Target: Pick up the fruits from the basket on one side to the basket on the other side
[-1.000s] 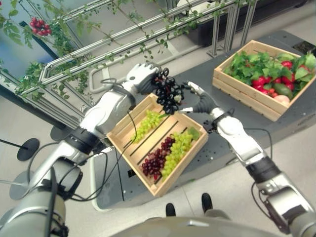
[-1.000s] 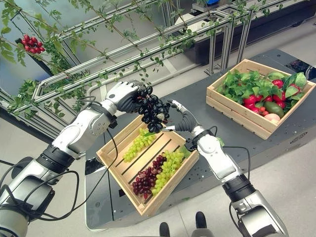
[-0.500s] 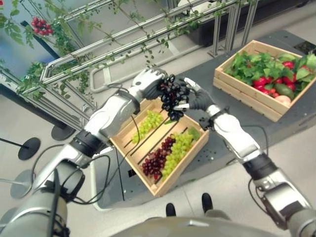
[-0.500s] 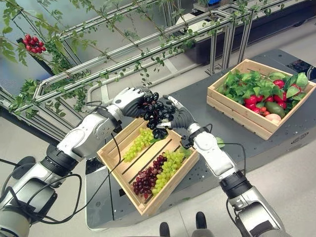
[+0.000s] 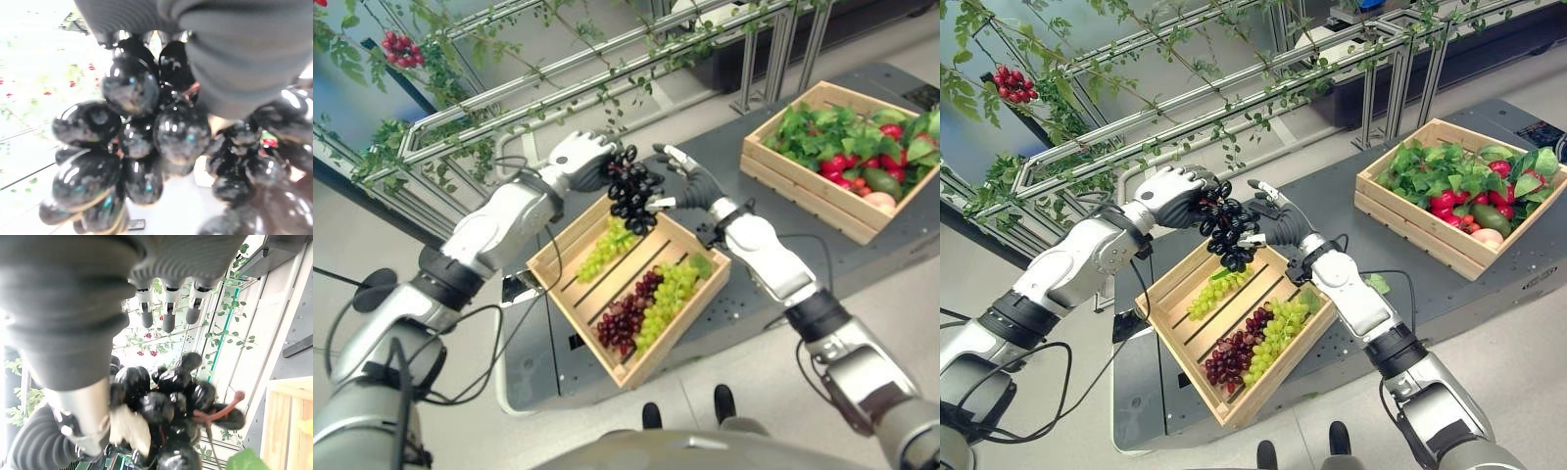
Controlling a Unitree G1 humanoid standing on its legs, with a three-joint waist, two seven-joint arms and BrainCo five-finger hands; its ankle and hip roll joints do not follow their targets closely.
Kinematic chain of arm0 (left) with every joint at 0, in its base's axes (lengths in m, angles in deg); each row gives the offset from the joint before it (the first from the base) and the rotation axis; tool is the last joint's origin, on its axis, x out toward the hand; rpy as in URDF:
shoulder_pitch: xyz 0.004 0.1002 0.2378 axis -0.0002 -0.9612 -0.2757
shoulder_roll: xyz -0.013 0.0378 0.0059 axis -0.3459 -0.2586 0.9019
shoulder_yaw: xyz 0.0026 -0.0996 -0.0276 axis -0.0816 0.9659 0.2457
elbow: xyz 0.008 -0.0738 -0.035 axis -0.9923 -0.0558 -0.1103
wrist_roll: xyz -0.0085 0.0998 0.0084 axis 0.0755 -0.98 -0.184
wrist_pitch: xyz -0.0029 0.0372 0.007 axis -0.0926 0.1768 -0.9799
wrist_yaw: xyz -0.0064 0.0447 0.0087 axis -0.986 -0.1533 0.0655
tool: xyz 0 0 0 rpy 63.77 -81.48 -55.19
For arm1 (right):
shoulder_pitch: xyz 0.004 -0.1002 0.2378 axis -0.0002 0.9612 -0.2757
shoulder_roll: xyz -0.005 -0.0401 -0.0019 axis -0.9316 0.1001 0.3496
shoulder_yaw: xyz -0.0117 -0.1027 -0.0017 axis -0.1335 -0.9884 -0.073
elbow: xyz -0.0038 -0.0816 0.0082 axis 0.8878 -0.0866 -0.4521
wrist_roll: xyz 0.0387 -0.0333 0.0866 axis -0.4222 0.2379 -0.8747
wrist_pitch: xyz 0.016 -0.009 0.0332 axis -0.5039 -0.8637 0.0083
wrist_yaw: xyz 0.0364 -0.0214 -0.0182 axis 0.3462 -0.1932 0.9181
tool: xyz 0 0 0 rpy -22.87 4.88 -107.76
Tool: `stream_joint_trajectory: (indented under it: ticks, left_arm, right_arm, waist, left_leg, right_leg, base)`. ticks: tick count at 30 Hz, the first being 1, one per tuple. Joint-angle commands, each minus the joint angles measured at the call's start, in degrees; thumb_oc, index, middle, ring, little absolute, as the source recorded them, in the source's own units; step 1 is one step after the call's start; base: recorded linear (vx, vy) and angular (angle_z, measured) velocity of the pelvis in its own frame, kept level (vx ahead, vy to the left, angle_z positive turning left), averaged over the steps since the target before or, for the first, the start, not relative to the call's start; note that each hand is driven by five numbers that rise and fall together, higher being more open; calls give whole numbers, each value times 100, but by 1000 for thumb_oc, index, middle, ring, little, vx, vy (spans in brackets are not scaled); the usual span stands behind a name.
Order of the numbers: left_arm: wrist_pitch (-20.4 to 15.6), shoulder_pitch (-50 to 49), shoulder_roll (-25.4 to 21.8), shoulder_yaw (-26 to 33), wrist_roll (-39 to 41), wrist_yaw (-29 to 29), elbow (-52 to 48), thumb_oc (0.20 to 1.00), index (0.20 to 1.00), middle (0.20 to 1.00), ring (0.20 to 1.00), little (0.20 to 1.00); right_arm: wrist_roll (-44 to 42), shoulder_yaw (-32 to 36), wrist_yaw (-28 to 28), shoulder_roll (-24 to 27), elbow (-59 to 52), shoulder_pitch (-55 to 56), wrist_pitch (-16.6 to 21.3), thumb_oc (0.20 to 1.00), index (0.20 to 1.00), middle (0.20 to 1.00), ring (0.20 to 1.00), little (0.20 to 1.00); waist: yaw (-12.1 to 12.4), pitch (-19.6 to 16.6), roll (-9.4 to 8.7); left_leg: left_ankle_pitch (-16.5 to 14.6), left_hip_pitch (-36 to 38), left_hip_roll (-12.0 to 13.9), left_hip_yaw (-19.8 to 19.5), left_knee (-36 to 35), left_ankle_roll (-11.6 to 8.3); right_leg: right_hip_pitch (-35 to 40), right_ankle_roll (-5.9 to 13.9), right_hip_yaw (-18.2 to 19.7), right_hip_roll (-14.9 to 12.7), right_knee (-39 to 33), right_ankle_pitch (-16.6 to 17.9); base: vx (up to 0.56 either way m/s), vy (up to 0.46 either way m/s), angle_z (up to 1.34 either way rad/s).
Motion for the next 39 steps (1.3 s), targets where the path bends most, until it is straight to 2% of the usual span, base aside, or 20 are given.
stream_joint_trajectory:
  ticks: [1,5,6,7,25,35,39]
  left_arm:
    - [35,255,-421,242,266,334,201,200,200,200,200,200]
    - [17,158,-592,339,248,343,132,200,200,200,200,200]
    - [146,156,-811,431,223,394,369,200,200,200,200,200]
    - [170,239,-837,417,250,313,476,200,200,200,200,200]
    - [48,1219,-866,207,750,222,161,200,200,200,200,200]
    - [86,990,-773,341,804,234,336,200,200,200,200,200]
    - [146,691,-586,510,837,323,530,200,200,200,200,200]
  right_arm:
    - [128,227,87,-191,-408,-33,498,1000,1000,1000,1000,1000]
    - [184,257,157,-133,-516,108,520,1000,1000,1000,1000,1000]
    - [239,286,170,-24,-567,57,389,1000,1000,1000,1000,1000]
    - [235,274,185,-37,-623,87,421,1000,1000,1000,1000,1000]
    - [146,462,410,-209,-867,596,546,1000,1000,1000,1000,1000]
    - [94,700,393,-93,-1042,1043,613,1000,1000,1000,1000,1000]
    - [132,1027,166,18,-1105,1522,726,1000,1000,1000,1000,1000]
  waist:
    - [116,-460,-483]
    - [120,-473,-484]
    - [130,-472,-484]
    - [125,-478,-476]
    - [103,-491,-393]
    - [55,-476,-371]
    - [-17,-418,-372]
  left_leg:
    - [-415,85,-388,30,100,78]
    - [-456,109,-380,21,71,68]
    - [-403,79,-379,37,78,64]
    - [-394,75,-377,37,81,65]
    - [-377,58,-400,9,82,75]
    - [-416,85,-402,4,74,63]
    - [-367,43,-405,30,87,65]
  right_leg:
    - [285,575,72,-327,21,-566]
    - [298,585,63,-322,21,-616]
    - [268,578,58,-330,21,-562]
    - [263,579,60,-336,21,-553]
    - [249,605,54,-361,21,-545]
    - [263,612,48,-355,21,-594]
    - [227,614,58,-359,21,-544]
  base:
    - [0,0,0]
    - [-1,-1,0]
    - [0,0,0]
    - [-46,-5,0]
    - [0,0,0]
    - [3,0,0]
    - [-24,-3,0]
